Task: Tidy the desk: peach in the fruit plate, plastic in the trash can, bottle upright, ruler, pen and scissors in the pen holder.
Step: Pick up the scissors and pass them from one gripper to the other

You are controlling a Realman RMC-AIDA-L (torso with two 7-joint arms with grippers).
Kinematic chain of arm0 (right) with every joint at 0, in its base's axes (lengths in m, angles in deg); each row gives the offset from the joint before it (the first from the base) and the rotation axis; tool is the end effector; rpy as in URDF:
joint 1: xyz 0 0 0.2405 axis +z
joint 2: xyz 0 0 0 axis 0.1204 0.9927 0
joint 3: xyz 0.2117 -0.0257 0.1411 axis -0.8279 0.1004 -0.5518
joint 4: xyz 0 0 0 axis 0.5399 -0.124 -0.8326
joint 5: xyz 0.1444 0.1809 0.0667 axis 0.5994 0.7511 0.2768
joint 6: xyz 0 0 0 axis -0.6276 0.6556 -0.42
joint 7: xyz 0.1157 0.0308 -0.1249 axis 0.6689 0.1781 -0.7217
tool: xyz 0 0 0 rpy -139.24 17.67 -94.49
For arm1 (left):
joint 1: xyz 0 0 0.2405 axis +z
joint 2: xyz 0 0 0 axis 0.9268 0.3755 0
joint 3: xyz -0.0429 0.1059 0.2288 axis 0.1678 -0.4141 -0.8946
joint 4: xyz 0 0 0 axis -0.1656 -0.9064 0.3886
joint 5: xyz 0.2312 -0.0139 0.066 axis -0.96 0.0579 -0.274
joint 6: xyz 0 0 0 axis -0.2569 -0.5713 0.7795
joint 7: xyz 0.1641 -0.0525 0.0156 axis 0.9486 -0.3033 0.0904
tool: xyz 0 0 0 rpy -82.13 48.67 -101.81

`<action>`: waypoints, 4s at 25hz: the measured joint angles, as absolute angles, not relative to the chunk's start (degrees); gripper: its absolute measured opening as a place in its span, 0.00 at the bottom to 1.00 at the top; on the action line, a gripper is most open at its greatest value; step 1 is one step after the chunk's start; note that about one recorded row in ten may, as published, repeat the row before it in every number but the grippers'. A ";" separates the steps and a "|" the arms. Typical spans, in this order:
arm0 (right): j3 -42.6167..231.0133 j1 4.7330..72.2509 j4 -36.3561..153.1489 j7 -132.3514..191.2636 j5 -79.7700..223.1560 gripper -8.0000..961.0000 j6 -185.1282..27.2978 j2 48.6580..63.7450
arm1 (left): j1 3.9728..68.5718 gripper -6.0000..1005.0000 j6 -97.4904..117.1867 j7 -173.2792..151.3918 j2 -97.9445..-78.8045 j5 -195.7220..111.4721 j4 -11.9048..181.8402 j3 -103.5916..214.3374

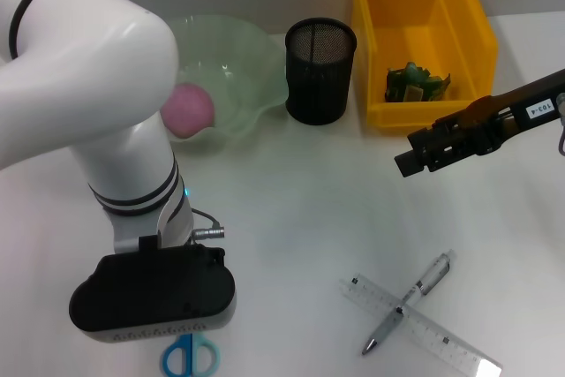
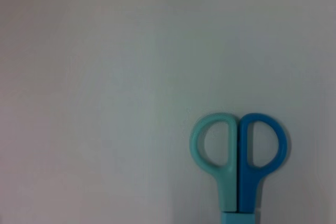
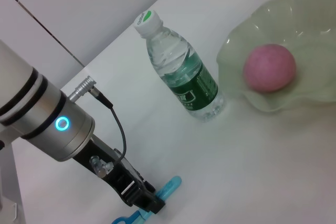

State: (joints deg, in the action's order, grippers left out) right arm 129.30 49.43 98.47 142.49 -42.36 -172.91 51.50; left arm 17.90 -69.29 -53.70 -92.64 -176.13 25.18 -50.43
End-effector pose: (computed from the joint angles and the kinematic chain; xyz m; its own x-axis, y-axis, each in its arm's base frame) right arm 0.2284 0.4005 0.0529 0.7288 -0.6636 -0.1689 -0.6689 -0.7427 0.0316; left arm -0.1540 0.3498 -0.1299 -0.0078 -0.9999 -0.0137 -0.7157 -0.0040 0.6984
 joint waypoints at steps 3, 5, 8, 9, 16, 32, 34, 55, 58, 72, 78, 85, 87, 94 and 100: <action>129.30 49.46 98.39 142.48 -42.36 0.85 -172.91 51.51 | 17.90 0.32 -69.33 -53.90 -92.64 -176.13 25.20 -50.54; 129.30 49.46 98.35 142.45 -42.36 0.85 -172.91 51.51 | 17.90 0.31 -69.35 -53.95 -92.64 -176.13 25.21 -50.57; 129.30 49.45 98.33 142.40 -42.36 0.85 -172.91 51.51 | 17.91 0.31 -69.47 -54.21 -92.64 -176.12 25.21 -50.69; 129.30 49.45 98.33 142.40 -42.36 0.85 -172.90 51.50 | 17.91 0.31 -69.47 -54.21 -92.64 -176.12 25.21 -50.69; 129.30 49.45 98.47 142.39 -42.36 0.85 -172.92 51.50 | 17.86 0.30 -69.77 -54.90 -92.64 -176.12 25.08 -50.91; 129.27 49.56 98.79 142.54 -42.51 0.85 -173.79 50.40 | 16.60 0.22 -76.57 -64.36 -92.64 -176.14 21.04 -43.35; 129.21 49.42 98.82 142.46 -42.52 0.85 -173.82 50.25 | 16.69 0.22 -77.22 -66.41 -92.64 -175.81 20.51 -40.81; 120.81 46.59 100.99 135.99 -45.82 0.85 -180.55 48.81 | 15.98 0.23 -86.97 -88.36 -91.78 -163.85 19.19 4.98; 120.54 46.21 101.03 135.32 -45.64 0.85 -181.07 48.97 | 17.24 0.23 -86.93 -90.80 -91.76 -162.18 18.42 6.86; 119.53 44.86 99.42 129.34 -45.02 0.85 -182.21 50.93 | 30.51 0.24 -84.33 -99.28 -92.13 -141.01 17.39 10.25; 119.70 44.08 99.01 127.86 -44.55 0.85 -182.21 51.68 | 34.82 0.25 -81.98 -96.08 -92.14 -128.09 25.33 9.42; 120.17 44.36 98.59 127.17 -44.46 0.85 -182.17 52.17 | 35.76 0.25 -77.84 -83.60 -92.28 -114.93 42.65 3.55; 120.14 44.22 98.59 126.66 -44.46 0.85 -182.16 52.18 | 35.82 0.25 -76.84 -81.92 -92.34 -113.40 44.34 2.38; 119.87 43.93 98.59 125.44 -44.46 0.85 -182.03 52.28 | 36.12 0.25 -70.91 -72.69 -92.51 -103.28 52.82 -4.49; 119.53 43.32 97.94 122.70 -44.33 0.85 -179.71 53.48 | 35.83 0.26 -68.00 -65.35 -92.56 -94.17 60.02 -8.31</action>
